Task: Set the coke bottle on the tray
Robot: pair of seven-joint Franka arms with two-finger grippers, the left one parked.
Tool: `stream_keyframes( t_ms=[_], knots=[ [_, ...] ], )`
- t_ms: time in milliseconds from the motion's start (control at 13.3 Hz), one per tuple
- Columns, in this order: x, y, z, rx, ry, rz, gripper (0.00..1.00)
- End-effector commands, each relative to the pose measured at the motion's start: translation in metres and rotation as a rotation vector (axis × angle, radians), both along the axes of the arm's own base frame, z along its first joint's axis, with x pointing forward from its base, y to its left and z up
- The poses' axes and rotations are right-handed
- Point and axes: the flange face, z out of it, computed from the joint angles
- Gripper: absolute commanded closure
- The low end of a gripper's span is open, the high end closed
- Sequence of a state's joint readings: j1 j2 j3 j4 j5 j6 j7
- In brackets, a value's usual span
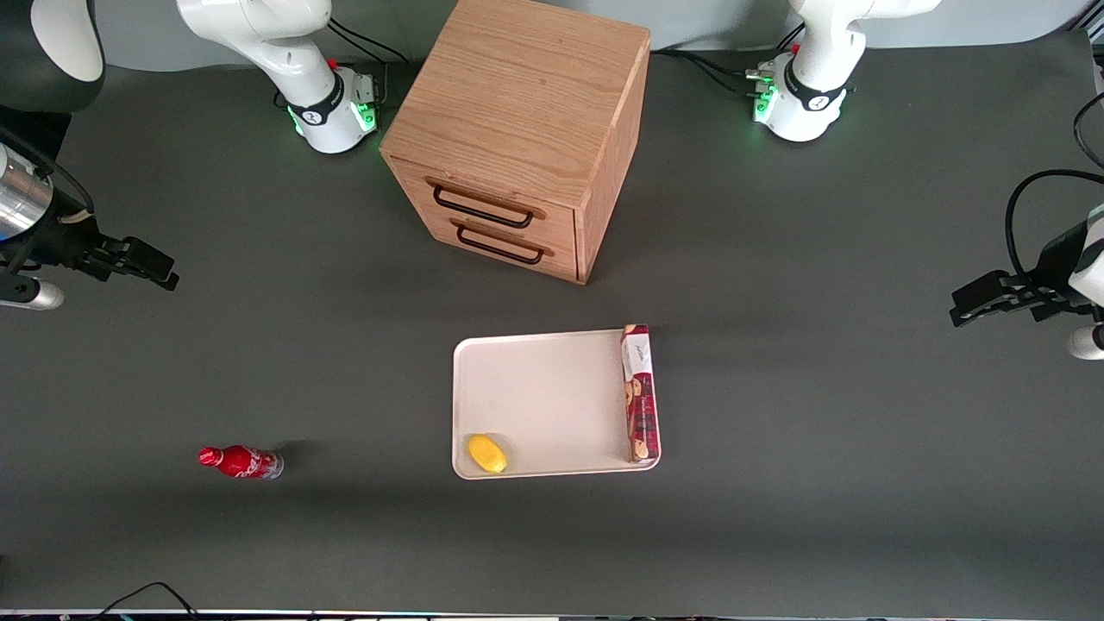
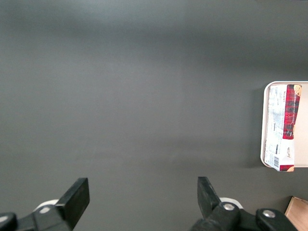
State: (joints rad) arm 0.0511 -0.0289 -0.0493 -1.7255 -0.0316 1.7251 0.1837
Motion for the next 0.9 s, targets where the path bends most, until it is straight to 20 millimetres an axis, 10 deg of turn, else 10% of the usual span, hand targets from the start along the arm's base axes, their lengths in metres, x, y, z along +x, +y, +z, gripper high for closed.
stream_keyframes(
  t_ms=[0,829],
  knots=[
    [0.0002,0.0000,0.0019,0.019,0.009,-0.003,0.00],
    [0.0028,-0.0032,0.0009,0.020,0.012,-0.005,0.00]
  ],
)
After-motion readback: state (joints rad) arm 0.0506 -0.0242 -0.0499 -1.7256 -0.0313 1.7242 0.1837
